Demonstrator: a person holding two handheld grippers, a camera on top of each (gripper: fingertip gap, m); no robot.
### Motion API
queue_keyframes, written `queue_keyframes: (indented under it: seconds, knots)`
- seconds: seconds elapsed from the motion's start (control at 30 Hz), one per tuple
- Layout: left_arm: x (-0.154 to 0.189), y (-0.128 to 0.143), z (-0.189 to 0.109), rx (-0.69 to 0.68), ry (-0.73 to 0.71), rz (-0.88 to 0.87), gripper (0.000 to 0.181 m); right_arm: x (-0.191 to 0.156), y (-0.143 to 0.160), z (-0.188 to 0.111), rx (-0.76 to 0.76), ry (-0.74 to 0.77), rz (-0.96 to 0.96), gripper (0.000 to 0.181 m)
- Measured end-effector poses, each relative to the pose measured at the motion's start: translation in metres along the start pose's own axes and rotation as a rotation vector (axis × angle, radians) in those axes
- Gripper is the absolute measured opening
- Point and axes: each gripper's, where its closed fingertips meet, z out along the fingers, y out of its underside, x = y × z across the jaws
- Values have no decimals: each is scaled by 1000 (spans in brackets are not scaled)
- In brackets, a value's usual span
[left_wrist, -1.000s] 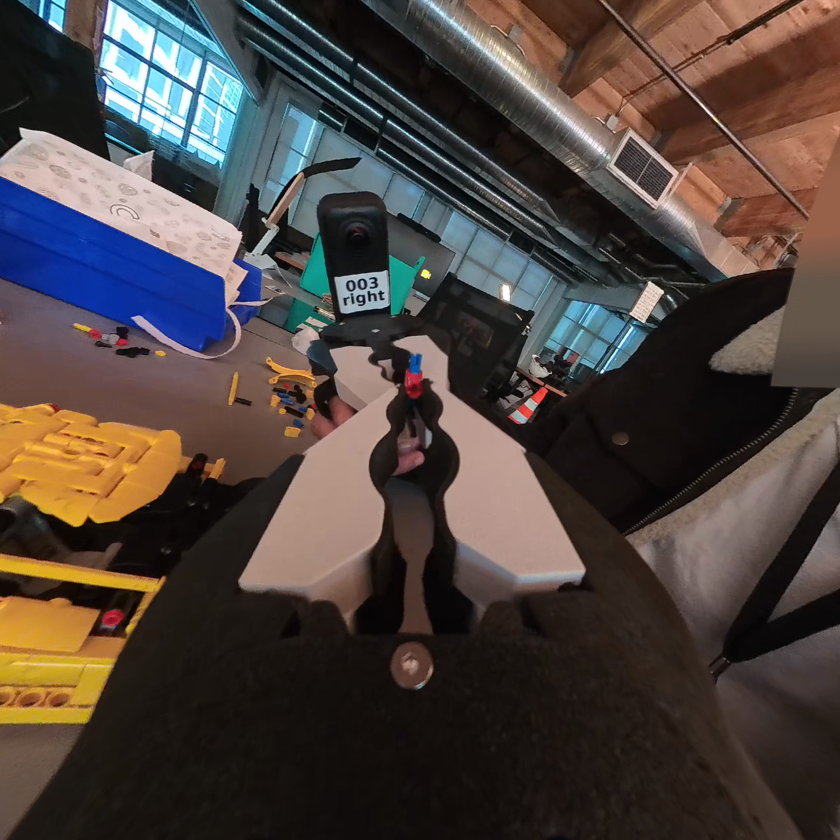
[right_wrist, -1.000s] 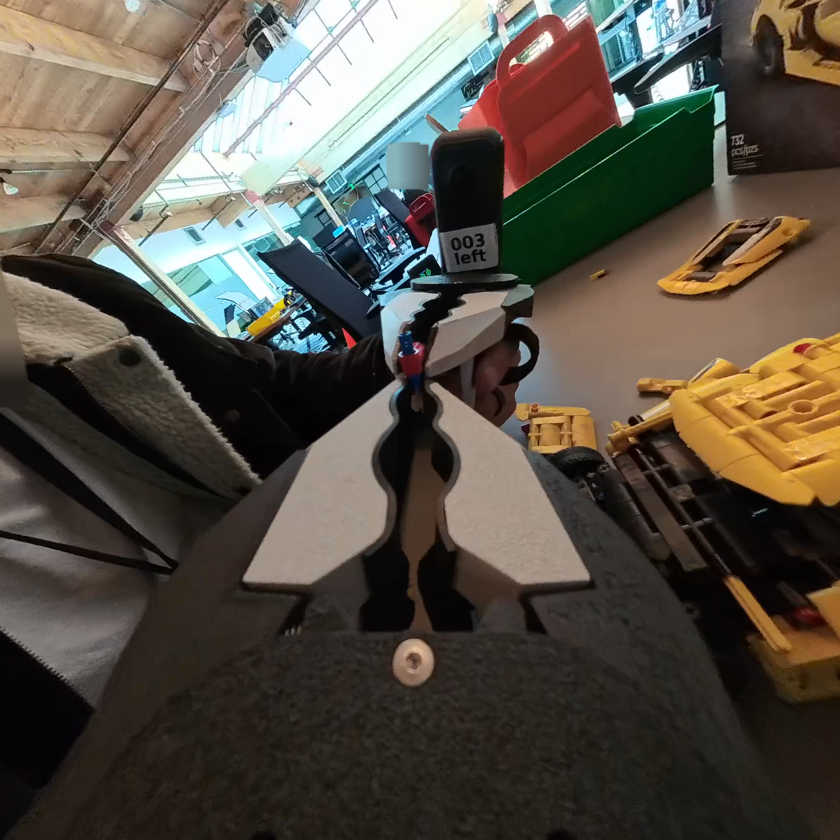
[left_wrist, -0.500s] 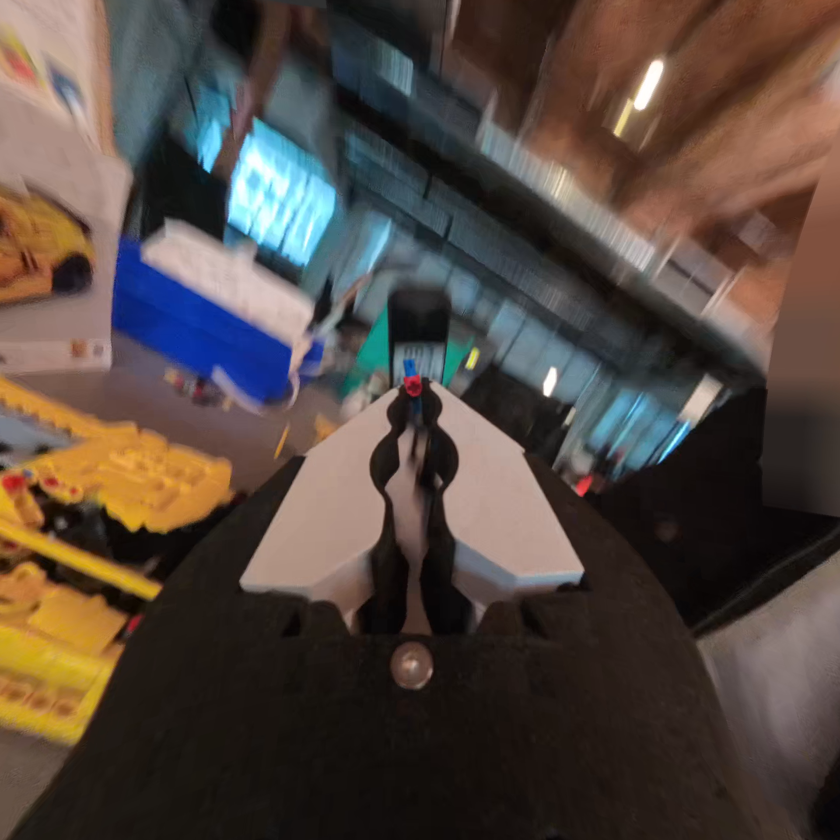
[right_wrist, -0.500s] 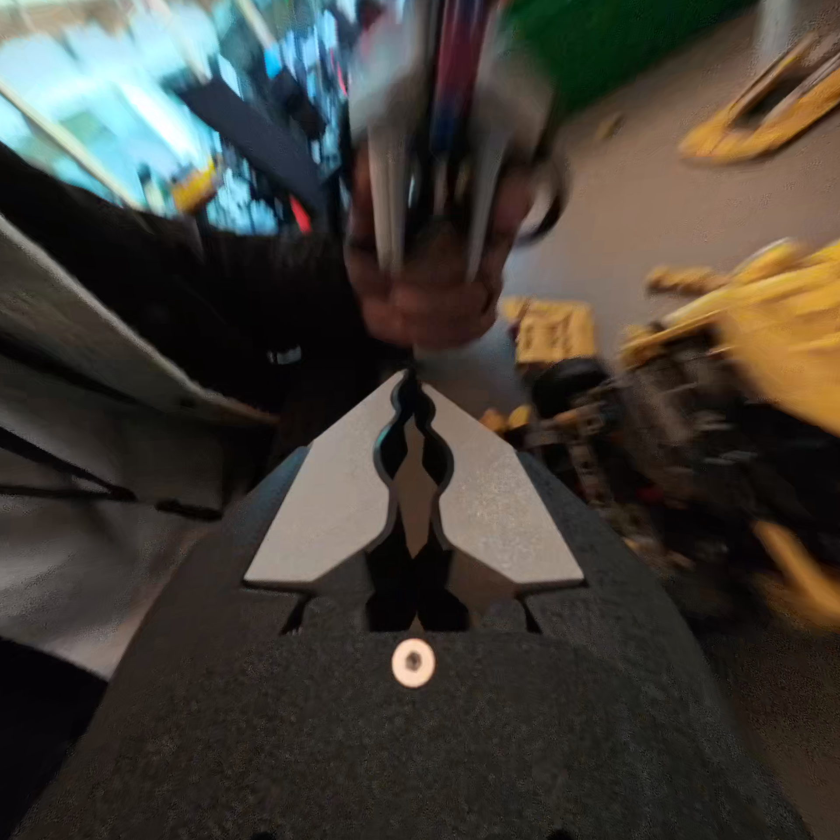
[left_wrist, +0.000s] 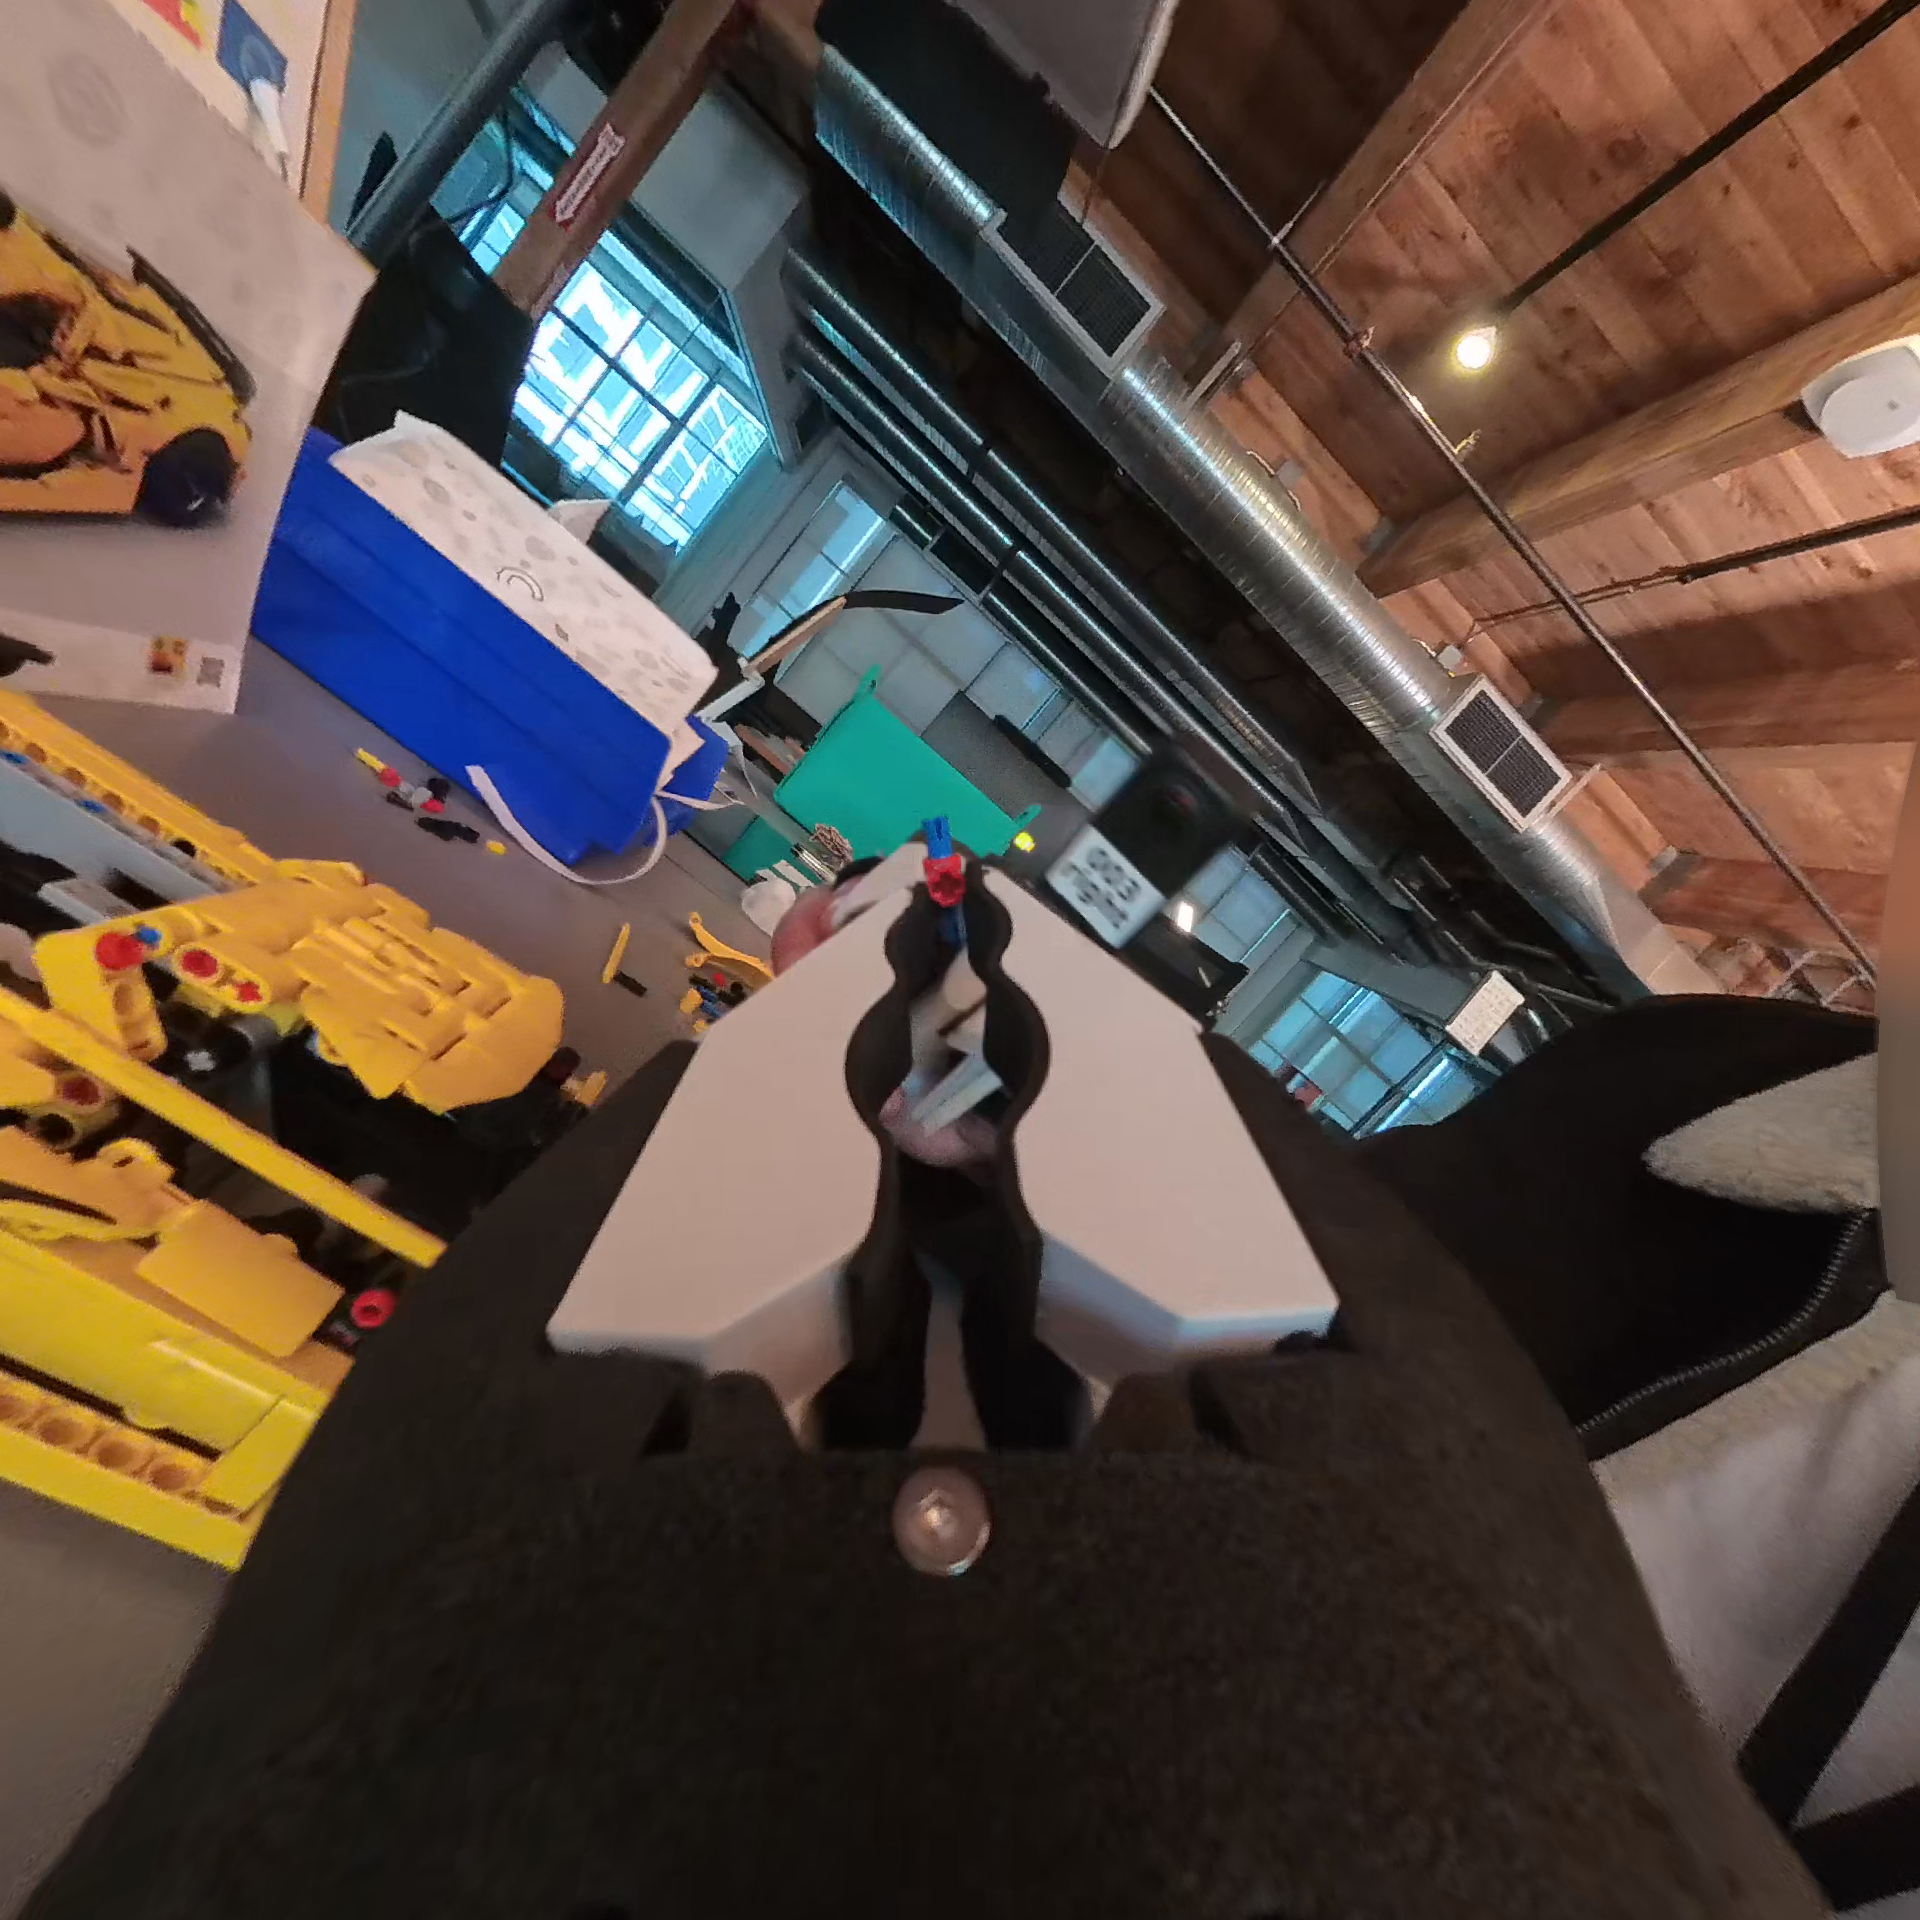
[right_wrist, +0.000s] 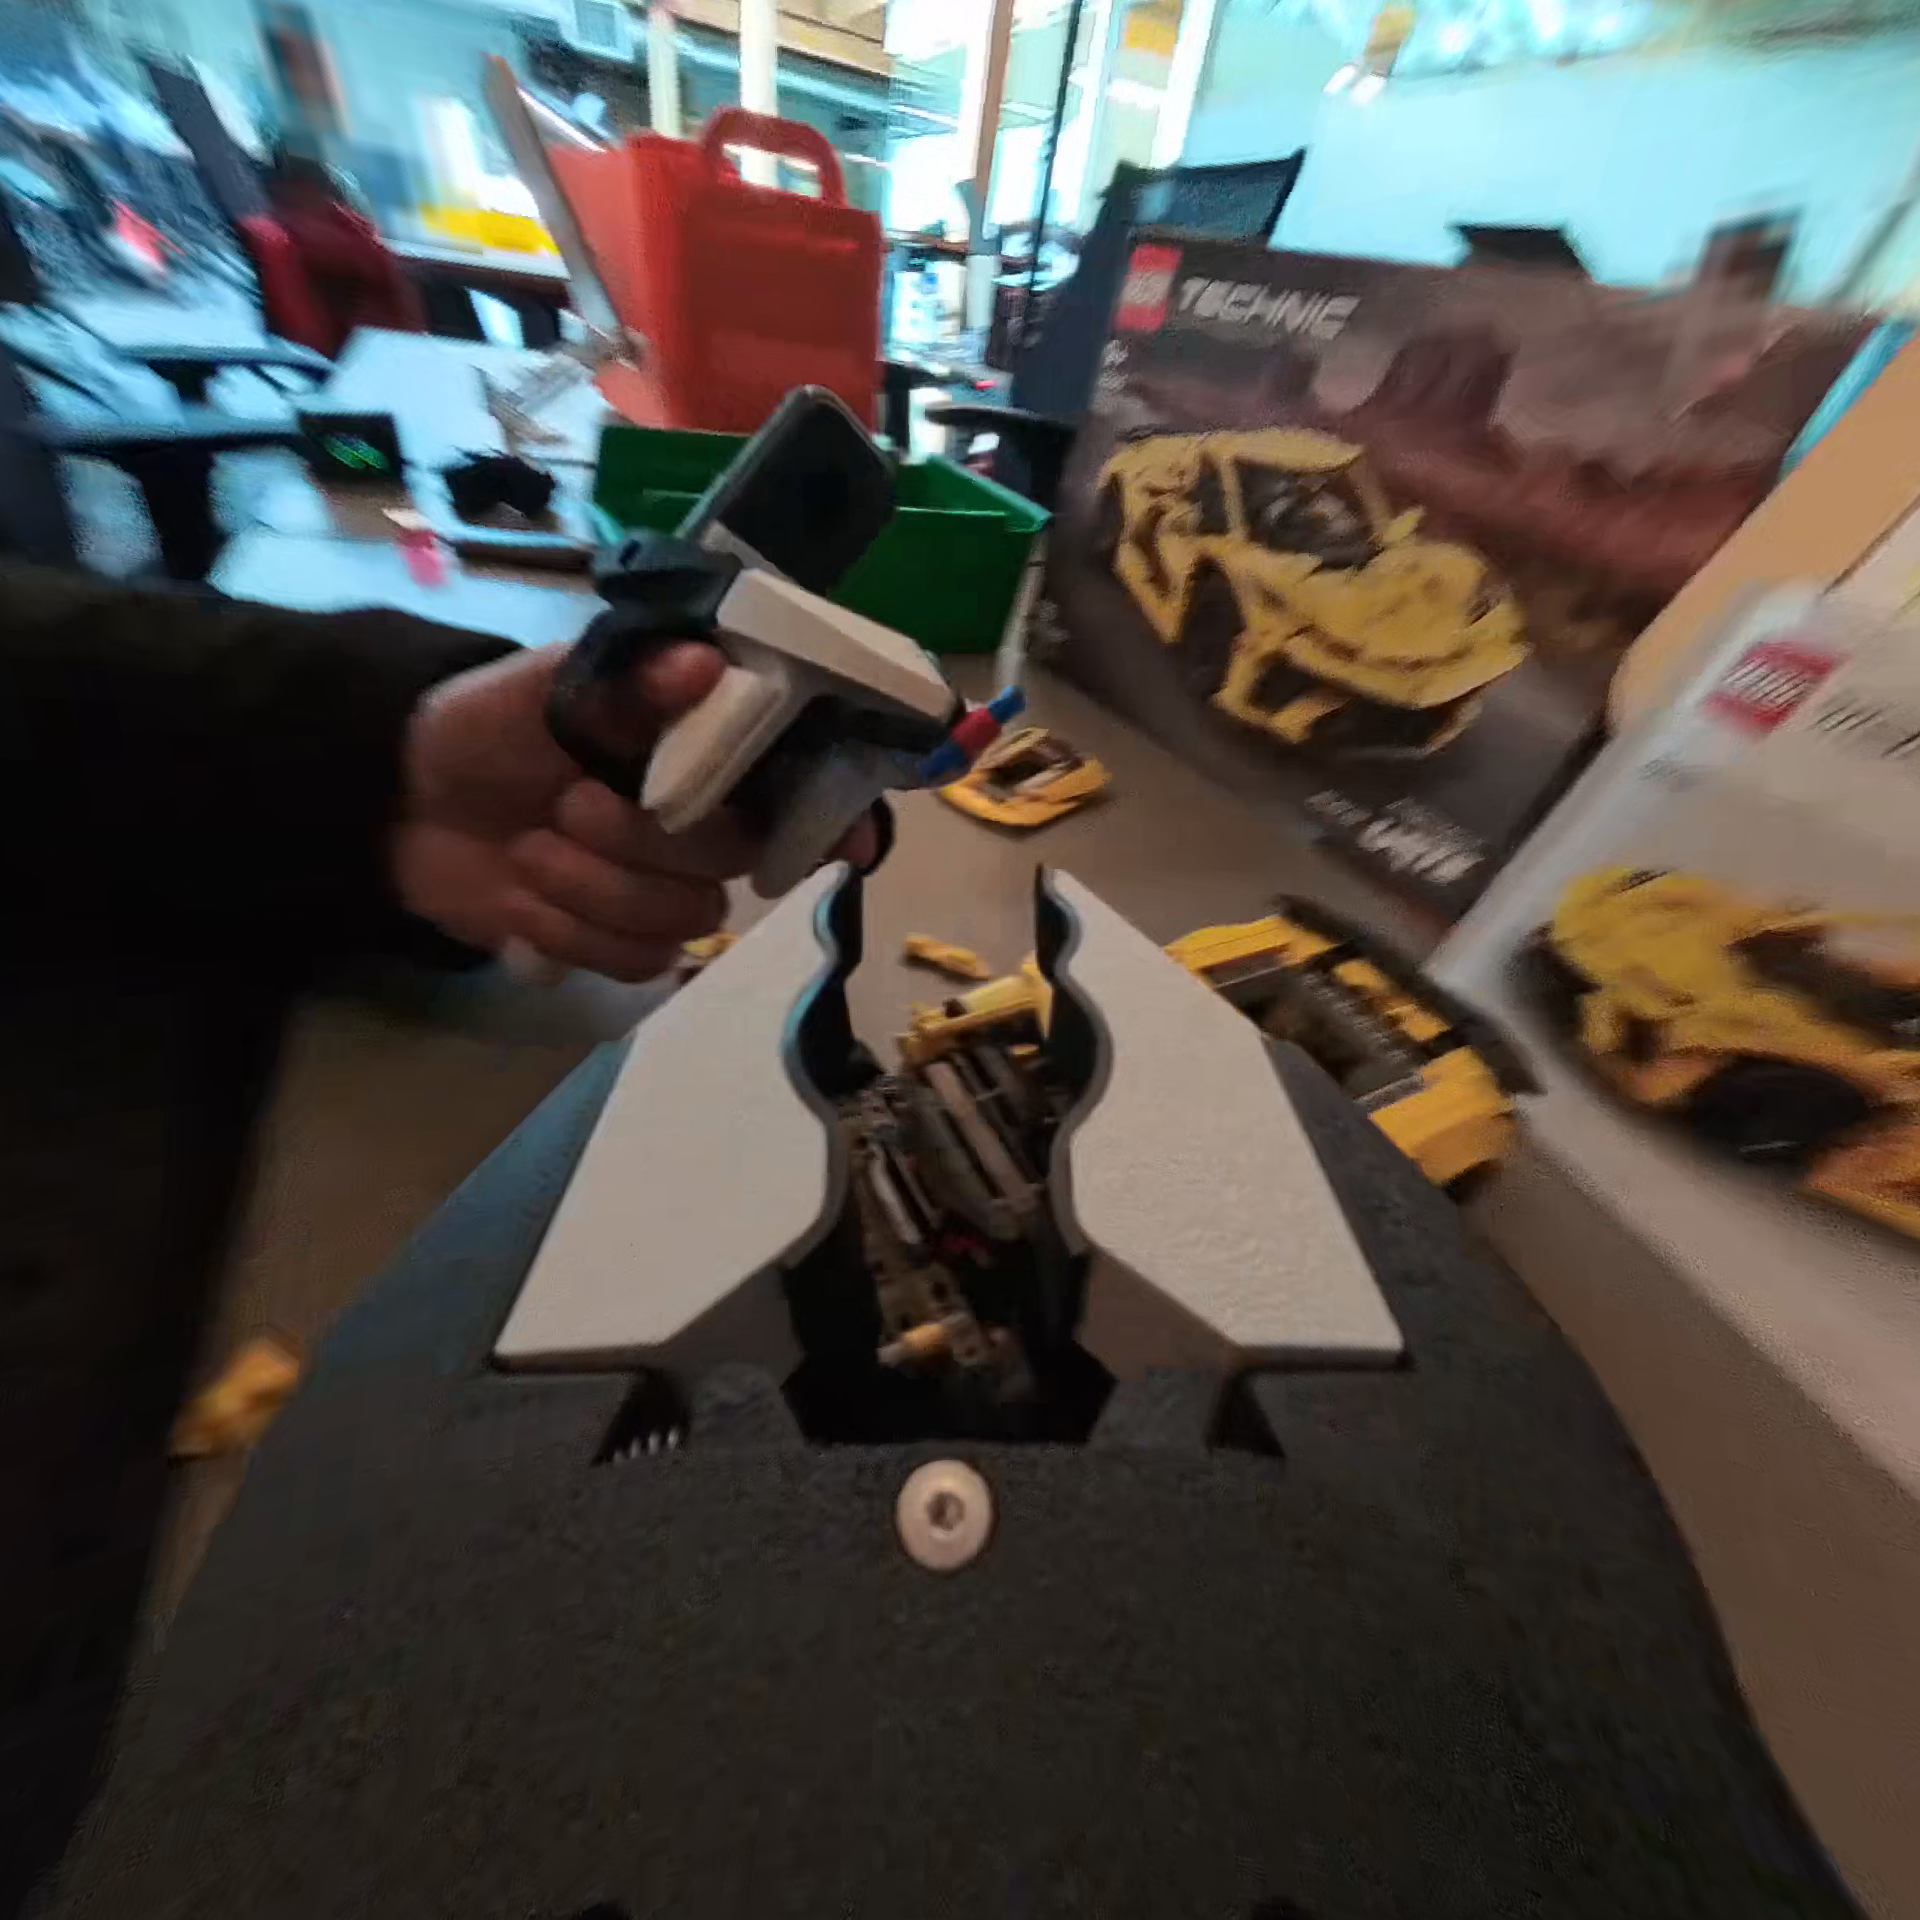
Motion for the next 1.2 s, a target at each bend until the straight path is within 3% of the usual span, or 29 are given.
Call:
queue_keyframes:
  seconds: [0.07,0.17,0.3,0.53,0.6,0.83,1.2]
  knots:
    - [-4,3,-1,-18,-8,-23,5,-2,6,1,-44,45,-156,33]
    - [-6,19,2,-116,-3,-69,6,-4,6,4,-47,48,-208,55]
    - [-1,36,4,-229,32,-97,6,-19,5,-5,-22,-81,-242,46]
    - [5,46,2,-300,89,-169,5,-26,7,-9,-35,-144,-255,37]
    - [6,50,0,-330,101,-187,5,-28,5,-10,-23,-155,-255,23]
    - [14,54,-4,-369,169,-234,5,-38,3,-12,-13,-234,-198,23]
    - [8,48,-3,-331,135,-198,5,-32,4,-8,-60,-192,-144,23]
